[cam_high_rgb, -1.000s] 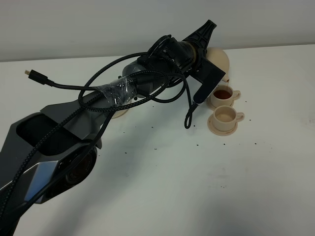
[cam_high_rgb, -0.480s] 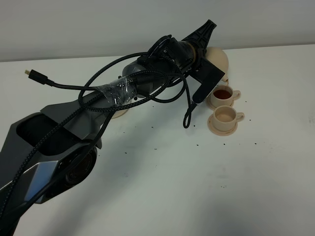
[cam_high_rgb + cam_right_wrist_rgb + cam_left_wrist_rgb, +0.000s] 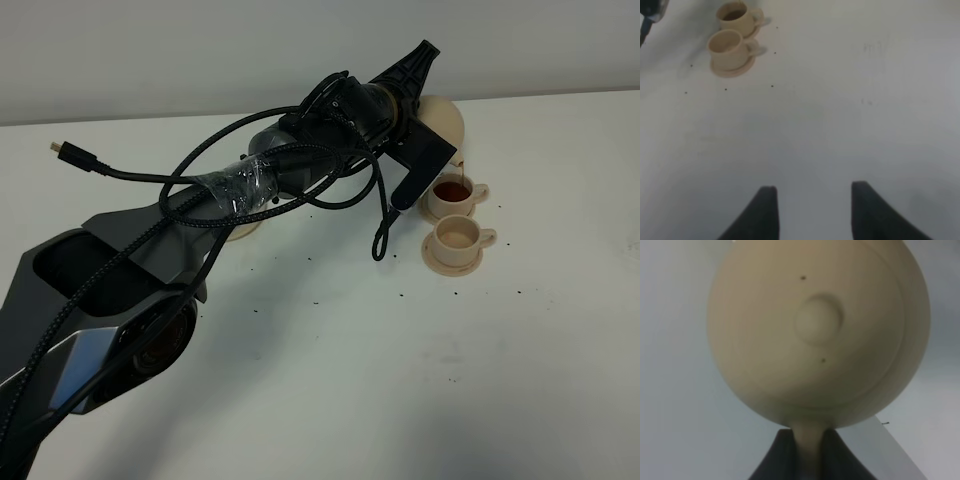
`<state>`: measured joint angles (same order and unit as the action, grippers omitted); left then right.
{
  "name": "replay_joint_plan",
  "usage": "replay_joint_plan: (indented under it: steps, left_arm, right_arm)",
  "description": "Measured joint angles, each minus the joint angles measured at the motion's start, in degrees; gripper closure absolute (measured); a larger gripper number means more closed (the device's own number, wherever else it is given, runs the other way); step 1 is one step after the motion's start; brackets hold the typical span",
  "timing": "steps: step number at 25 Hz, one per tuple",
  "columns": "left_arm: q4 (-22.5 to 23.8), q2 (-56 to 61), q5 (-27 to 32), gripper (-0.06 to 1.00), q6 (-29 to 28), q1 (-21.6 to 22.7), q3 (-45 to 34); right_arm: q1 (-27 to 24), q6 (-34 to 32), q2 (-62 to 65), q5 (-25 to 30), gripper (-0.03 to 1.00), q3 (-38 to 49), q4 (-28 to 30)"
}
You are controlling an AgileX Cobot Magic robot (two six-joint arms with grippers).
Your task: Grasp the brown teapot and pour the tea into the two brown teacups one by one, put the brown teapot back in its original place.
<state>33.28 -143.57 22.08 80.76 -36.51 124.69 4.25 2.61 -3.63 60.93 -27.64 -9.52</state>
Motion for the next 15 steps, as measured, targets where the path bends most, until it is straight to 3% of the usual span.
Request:
replay_joint_plan:
  steps: [15]
  left_arm:
    - [0.00,0.00,0.00,0.82,0.00,0.00,0.00]
  right_arm:
    - [0.00,-0.04,0.00,0.00,0.62,0.00,0.00]
